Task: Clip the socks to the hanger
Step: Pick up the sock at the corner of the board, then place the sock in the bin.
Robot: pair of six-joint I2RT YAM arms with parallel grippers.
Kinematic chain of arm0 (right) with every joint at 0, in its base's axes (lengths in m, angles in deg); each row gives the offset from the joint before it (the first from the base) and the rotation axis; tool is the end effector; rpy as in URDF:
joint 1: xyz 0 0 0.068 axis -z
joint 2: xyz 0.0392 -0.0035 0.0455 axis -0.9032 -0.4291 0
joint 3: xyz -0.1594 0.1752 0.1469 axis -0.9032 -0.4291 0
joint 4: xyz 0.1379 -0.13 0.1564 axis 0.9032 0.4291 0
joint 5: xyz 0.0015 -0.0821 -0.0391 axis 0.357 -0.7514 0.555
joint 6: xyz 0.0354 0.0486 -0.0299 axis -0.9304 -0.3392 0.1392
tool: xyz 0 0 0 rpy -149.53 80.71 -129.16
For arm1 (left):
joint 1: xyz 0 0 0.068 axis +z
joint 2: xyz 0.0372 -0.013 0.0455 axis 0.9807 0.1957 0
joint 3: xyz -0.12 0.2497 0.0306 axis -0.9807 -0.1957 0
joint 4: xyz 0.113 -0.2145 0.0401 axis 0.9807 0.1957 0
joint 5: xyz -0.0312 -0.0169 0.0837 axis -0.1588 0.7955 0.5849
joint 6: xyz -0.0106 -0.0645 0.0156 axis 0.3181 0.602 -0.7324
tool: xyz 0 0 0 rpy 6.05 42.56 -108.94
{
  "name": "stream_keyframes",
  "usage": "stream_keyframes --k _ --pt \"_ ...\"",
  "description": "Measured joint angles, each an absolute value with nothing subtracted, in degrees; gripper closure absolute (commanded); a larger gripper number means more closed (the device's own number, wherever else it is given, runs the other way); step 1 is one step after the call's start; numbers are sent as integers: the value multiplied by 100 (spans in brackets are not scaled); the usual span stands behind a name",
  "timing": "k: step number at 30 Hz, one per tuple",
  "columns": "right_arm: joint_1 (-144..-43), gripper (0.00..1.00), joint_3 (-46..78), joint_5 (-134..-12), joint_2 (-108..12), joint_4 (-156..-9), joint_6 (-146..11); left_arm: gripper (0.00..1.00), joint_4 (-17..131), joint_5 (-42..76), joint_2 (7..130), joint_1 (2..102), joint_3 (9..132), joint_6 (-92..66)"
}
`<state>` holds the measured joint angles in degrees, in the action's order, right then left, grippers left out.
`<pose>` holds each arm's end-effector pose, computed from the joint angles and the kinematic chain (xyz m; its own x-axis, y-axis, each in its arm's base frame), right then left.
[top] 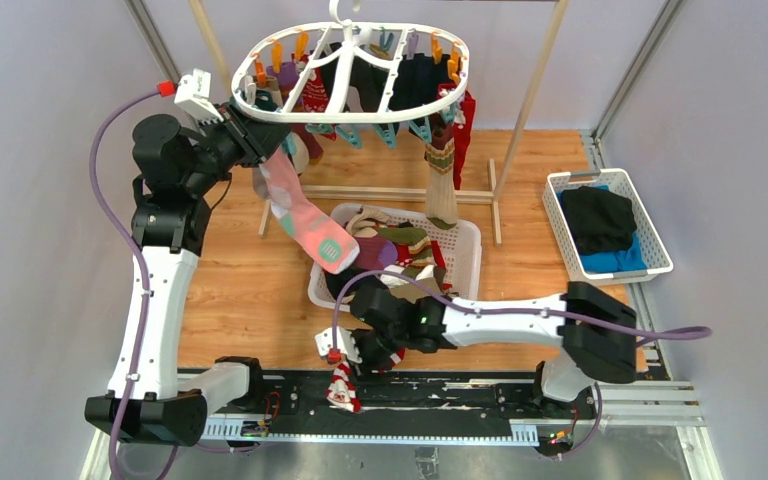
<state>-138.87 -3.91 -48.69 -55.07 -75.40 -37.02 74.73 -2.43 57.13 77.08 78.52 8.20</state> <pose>0.0616 0.3229 0.2360 0.2131 -0.5021 -0.8381 -0.9201 -0.3917 0.0007 0.2225 -0.0314 0.4794 -0.2514 -0.4672 -0.8476 0.4238 0.7342 -0.5304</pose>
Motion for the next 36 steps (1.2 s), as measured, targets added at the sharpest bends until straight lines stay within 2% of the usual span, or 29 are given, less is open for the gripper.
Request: stream_keyframes --k 6,8,13,15,20,28,36 --pt "-13955 50 -485 -4880 -6218 -7813 -3685 94 7556 -243 5713 7708 7914 761" --pt "-13955 57 -485 -4895 -6423 -7931 -3693 94 7561 -241 5713 7708 7920 737" --pt "-13955 92 -611 -5142 -6620 -8322 -3792 94 7572 -241 5713 7708 7927 700" --pt "-13953 100 -782 -5356 -6611 -8560 -3910 95 7594 -236 5713 7708 7940 654" --pt "-13784 100 -1228 -5765 -6093 -8912 -4218 95 7753 -125 5731 7708 8134 444" --pt "-12871 100 -1263 -5955 -4135 -9421 -4887 95 8040 223 5936 7708 9015 -131" --pt "-12254 100 -1223 -6617 -3814 -9605 -5341 95 8203 391 5969 7708 9205 -397"
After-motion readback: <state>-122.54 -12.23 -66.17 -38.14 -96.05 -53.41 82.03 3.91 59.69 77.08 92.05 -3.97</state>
